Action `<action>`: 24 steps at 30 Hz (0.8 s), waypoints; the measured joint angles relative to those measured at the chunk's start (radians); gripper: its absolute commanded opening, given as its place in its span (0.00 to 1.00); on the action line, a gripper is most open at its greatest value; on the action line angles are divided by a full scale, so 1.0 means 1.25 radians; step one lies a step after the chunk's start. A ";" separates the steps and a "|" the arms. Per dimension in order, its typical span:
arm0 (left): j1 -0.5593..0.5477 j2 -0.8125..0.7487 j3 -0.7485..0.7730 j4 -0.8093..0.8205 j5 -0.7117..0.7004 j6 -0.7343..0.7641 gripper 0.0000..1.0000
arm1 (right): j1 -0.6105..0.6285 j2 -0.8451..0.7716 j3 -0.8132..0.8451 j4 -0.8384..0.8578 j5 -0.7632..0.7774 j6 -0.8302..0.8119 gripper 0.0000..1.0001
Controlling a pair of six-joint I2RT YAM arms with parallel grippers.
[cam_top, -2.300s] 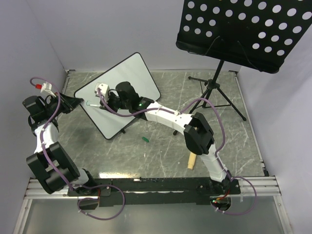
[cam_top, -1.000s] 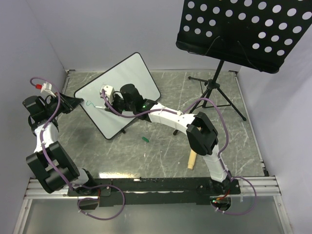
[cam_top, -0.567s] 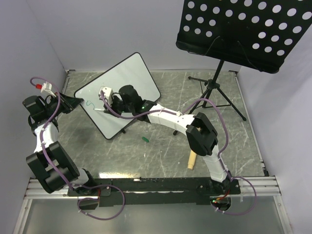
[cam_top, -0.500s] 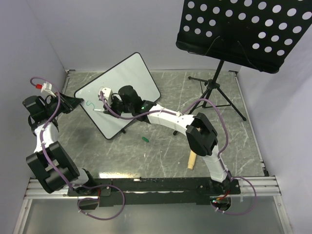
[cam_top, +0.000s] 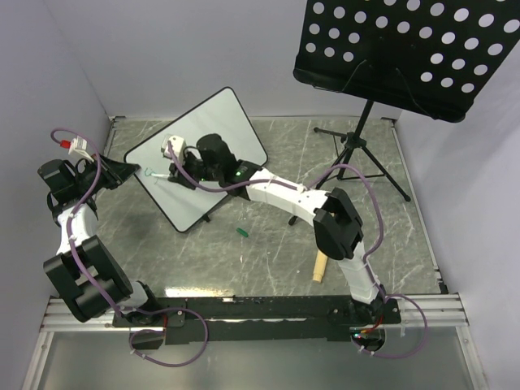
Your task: Write a sentence on the whiteboard
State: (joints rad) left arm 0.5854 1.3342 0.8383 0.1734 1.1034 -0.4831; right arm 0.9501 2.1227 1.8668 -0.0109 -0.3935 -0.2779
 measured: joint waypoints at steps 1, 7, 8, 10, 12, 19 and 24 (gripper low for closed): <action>0.000 0.000 0.000 -0.001 0.000 0.000 0.18 | -0.003 0.000 0.013 -0.001 -0.002 0.002 0.00; 0.000 0.000 0.000 -0.002 0.000 0.000 0.18 | -0.021 -0.034 0.026 -0.004 -0.013 0.003 0.00; 0.000 0.000 0.000 -0.002 -0.001 0.000 0.19 | -0.024 -0.038 0.026 -0.005 -0.015 0.002 0.00; 0.000 0.000 0.000 -0.005 -0.001 0.001 0.19 | -0.034 -0.048 0.024 -0.009 -0.029 -0.002 0.00; 0.000 0.000 0.000 -0.005 -0.001 0.001 0.19 | -0.039 -0.052 0.021 -0.013 -0.042 -0.006 0.00; 0.000 0.000 0.000 -0.005 -0.001 0.000 0.19 | -0.049 -0.062 0.017 -0.057 -0.112 -0.030 0.00; 0.000 0.000 0.000 -0.006 -0.001 0.001 0.20 | -0.050 -0.094 -0.009 -0.089 -0.147 -0.048 0.00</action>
State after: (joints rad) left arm 0.5854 1.3342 0.8383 0.1658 1.1023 -0.4824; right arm 0.8871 2.0056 1.8561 -0.1219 -0.5774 -0.3374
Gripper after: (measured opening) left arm 0.196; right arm 0.197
